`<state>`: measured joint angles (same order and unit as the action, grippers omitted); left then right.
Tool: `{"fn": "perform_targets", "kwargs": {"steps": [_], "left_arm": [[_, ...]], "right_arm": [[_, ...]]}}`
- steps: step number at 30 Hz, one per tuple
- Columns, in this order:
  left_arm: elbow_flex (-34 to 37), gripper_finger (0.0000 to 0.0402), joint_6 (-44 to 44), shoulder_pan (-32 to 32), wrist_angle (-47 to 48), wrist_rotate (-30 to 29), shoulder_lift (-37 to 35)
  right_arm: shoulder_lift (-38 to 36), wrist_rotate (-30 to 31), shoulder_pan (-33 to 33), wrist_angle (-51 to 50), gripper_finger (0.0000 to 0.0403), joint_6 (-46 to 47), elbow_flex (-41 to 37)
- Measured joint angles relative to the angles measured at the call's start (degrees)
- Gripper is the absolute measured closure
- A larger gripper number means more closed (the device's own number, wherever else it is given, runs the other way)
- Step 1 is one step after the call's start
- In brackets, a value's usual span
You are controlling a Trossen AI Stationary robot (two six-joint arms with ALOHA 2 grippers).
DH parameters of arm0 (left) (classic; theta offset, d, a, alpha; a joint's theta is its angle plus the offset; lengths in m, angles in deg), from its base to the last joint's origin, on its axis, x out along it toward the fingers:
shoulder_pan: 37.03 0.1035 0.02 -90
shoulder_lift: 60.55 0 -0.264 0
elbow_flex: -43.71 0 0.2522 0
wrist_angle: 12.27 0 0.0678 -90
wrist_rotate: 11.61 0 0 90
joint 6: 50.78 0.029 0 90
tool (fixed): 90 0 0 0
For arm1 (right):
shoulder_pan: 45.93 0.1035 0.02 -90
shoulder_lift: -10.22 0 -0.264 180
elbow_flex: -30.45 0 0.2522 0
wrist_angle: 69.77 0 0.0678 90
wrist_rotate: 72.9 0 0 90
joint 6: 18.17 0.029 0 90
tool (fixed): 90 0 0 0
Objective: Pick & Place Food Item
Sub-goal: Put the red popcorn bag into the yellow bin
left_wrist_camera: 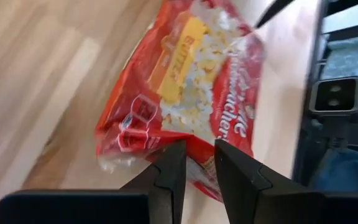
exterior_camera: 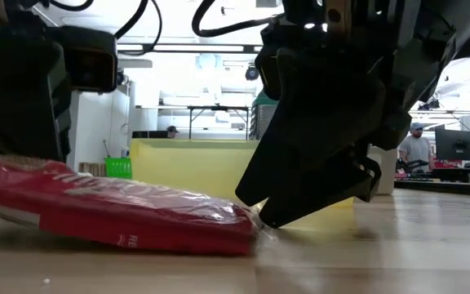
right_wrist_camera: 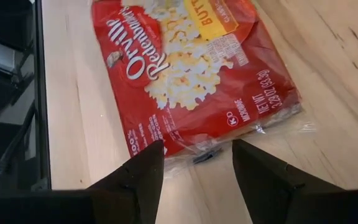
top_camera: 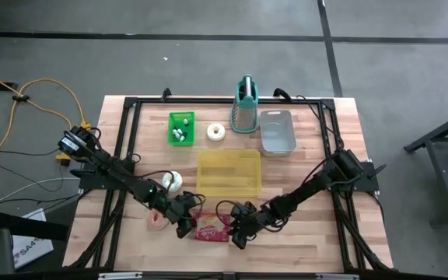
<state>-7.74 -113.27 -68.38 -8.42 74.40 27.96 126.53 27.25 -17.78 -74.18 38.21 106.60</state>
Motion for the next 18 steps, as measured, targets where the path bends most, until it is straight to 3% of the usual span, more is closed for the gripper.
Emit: {"fn": "perform_targets", "kwargs": {"steps": [6,18], "left_arm": [[0.00,0.0321,2.09,0.00,-3.89,0.68,-0.02],[-0.02,0.0321,1.94,0.46,-2.61,0.71,2.10]], "right_arm": [[0.00,-0.04,0.00,0.35,0.0224,0.95,0.00],[0.00,-0.04,0.00,0.63,0.0224,0.47,-0.02]]}}
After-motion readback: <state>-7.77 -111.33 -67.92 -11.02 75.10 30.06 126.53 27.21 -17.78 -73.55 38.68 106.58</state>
